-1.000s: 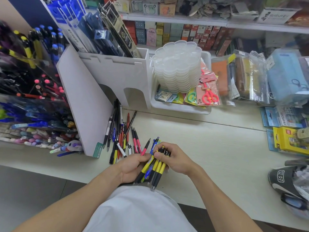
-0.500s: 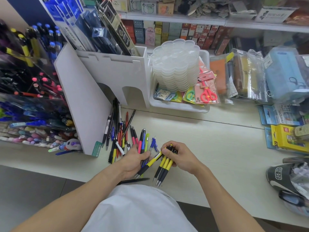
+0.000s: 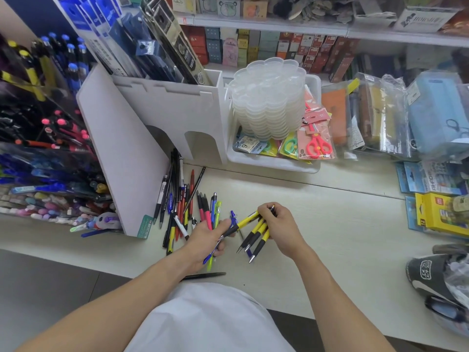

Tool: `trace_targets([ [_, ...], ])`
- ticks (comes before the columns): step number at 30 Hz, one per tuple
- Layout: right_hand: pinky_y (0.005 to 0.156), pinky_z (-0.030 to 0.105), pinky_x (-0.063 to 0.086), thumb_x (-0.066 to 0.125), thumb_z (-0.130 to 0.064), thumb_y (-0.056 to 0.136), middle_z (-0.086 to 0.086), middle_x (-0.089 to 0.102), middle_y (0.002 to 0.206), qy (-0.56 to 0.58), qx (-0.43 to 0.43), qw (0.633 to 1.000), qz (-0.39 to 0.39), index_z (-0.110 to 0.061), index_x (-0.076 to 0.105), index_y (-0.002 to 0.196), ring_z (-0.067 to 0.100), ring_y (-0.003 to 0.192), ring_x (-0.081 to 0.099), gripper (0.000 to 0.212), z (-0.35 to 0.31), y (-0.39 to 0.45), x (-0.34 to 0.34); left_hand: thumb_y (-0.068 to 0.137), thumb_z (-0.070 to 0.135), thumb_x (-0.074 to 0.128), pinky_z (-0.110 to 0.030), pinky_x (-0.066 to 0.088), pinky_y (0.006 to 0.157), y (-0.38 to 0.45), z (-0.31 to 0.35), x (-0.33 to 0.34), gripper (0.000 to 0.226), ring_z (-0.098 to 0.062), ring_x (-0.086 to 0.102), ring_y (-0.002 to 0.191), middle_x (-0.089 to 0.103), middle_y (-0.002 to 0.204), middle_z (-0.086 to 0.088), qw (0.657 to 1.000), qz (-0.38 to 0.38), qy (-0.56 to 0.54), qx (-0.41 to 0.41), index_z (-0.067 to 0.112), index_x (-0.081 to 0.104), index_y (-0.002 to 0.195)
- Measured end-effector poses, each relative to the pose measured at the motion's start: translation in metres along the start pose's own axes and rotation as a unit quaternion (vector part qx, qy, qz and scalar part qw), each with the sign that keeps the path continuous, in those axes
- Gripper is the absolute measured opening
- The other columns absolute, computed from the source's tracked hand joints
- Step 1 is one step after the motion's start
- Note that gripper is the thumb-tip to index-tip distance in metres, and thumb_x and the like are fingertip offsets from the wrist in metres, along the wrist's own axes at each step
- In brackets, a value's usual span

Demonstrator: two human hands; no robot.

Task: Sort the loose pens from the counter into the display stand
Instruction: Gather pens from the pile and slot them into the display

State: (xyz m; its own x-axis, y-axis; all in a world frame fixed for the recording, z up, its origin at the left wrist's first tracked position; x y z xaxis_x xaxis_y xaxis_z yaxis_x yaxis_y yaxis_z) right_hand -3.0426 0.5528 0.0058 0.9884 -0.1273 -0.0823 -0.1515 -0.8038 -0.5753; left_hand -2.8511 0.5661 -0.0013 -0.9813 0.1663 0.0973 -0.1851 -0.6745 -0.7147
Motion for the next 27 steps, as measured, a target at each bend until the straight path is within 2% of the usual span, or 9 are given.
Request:
trace_targets([
  [3, 0.059, 0.031, 0.042, 0.058, -0.021, 0.093, 0.0, 0.055, 0.068, -0.02, -0.015, 0.992, 0.122, -0.013, 0.061, 0.078, 0.019, 0.062, 0.051, 0.018, 0.0, 0.003, -0.006, 0.1, 0.034, 0.058, -0.022, 0.031, 0.043, 0.002, 0.007, 0.012, 0.037, -0.018, 0.043, 0.049, 0.07, 0.083, -0.015, 0.999, -0.017, 0.046, 0.025, -0.002, 0.067, 0.099],
  [7, 0.056, 0.022, 0.038, 0.054, -0.02, 0.094, -0.005, 0.054, 0.068, -0.041, -0.042, 0.982, 0.182, -0.018, 0.057, 0.076, 0.014, 0.062, 0.047, 0.018, -0.007, 0.0, -0.009, 0.099, 0.03, 0.06, -0.022, 0.033, 0.043, 0.005, 0.012, 0.022, 0.025, -0.015, 0.044, 0.049, 0.063, 0.065, -0.002, 0.999, -0.024, 0.041, 0.023, 0.009, 0.059, 0.086],
  [10, 0.055, 0.021, 0.037, 0.052, -0.017, 0.096, -0.006, 0.053, 0.068, -0.039, -0.056, 0.982, 0.176, -0.02, 0.055, 0.076, 0.011, 0.06, 0.045, 0.02, -0.007, 0.004, -0.007, 0.097, 0.034, 0.063, -0.024, 0.036, 0.044, 0.007, 0.01, 0.023, 0.028, -0.016, 0.046, 0.049, 0.055, 0.061, -0.004, 0.997, -0.045, 0.059, 0.007, 0.009, 0.06, 0.084],
  [15, 0.058, 0.019, 0.041, 0.054, -0.01, 0.1, -0.003, 0.054, 0.073, 0.014, -0.076, 0.991, 0.111, -0.012, 0.057, 0.084, 0.003, 0.058, 0.047, 0.016, -0.01, 0.012, 0.004, 0.094, 0.043, 0.062, -0.025, 0.037, 0.046, 0.0, 0.012, 0.025, 0.036, -0.012, 0.048, 0.051, 0.059, 0.065, -0.003, 0.993, -0.099, 0.063, -0.023, 0.008, 0.06, 0.093],
  [16, 0.059, 0.018, 0.042, 0.055, -0.011, 0.1, -0.003, 0.053, 0.073, 0.019, -0.079, 0.991, 0.105, -0.011, 0.057, 0.085, 0.002, 0.058, 0.047, 0.015, -0.012, 0.012, 0.005, 0.094, 0.045, 0.06, -0.024, 0.037, 0.045, -0.002, 0.011, 0.027, 0.039, -0.012, 0.048, 0.051, 0.063, 0.069, -0.006, 0.991, -0.114, 0.058, -0.037, 0.007, 0.06, 0.097],
  [18, 0.059, 0.017, 0.04, 0.056, -0.015, 0.103, -0.005, 0.051, 0.072, 0.023, -0.087, 0.991, 0.103, -0.01, 0.055, 0.087, 0.0, 0.056, 0.046, 0.017, -0.014, 0.01, 0.007, 0.097, 0.049, 0.053, -0.021, 0.038, 0.044, -0.008, 0.007, 0.032, 0.05, -0.011, 0.046, 0.051, 0.073, 0.096, -0.02, 0.984, -0.152, 0.048, -0.077, 0.003, 0.062, 0.113],
  [20, 0.058, 0.017, 0.039, 0.055, -0.017, 0.104, -0.004, 0.048, 0.07, 0.028, -0.099, 0.988, 0.112, -0.01, 0.053, 0.087, 0.001, 0.054, 0.044, 0.019, -0.018, 0.003, 0.008, 0.099, 0.051, 0.047, -0.019, 0.036, 0.042, -0.015, 0.005, 0.036, 0.058, -0.011, 0.042, 0.049, 0.069, 0.115, -0.026, 0.976, -0.186, 0.03, -0.105, 0.0, 0.059, 0.124],
  [25, 0.053, 0.027, 0.039, 0.067, -0.016, 0.094, -0.004, 0.044, 0.065, 0.049, -0.132, 0.981, 0.137, -0.019, 0.05, 0.078, 0.015, 0.057, 0.043, 0.023, -0.032, -0.023, 0.009, 0.092, 0.044, 0.063, -0.019, 0.033, 0.039, -0.032, 0.008, 0.033, 0.046, -0.007, 0.042, 0.042, 0.067, 0.094, -0.014, 0.963, -0.251, -0.025, -0.099, 0.004, 0.063, 0.113],
  [27, 0.051, 0.025, 0.037, 0.071, -0.02, 0.088, -0.005, 0.046, 0.063, 0.049, -0.142, 0.98, 0.128, -0.025, 0.051, 0.074, 0.018, 0.057, 0.044, 0.026, -0.039, -0.034, 0.015, 0.094, 0.042, 0.063, -0.018, 0.036, 0.038, -0.041, 0.013, 0.025, 0.04, -0.007, 0.044, 0.041, 0.068, 0.088, -0.011, 0.961, -0.264, -0.011, -0.082, 0.005, 0.064, 0.11],
])
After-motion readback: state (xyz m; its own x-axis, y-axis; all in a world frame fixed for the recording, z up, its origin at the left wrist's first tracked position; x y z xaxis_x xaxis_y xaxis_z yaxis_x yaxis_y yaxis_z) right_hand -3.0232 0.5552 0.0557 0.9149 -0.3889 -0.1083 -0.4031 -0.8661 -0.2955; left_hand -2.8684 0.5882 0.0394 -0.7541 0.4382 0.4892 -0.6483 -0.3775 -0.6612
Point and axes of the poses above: each hand's wrist, its own y-axis towards the middle knuckle, its own x-axis out of the palm, z = x × y, the point moved 9 cm from there along y, towards the middle knuckle
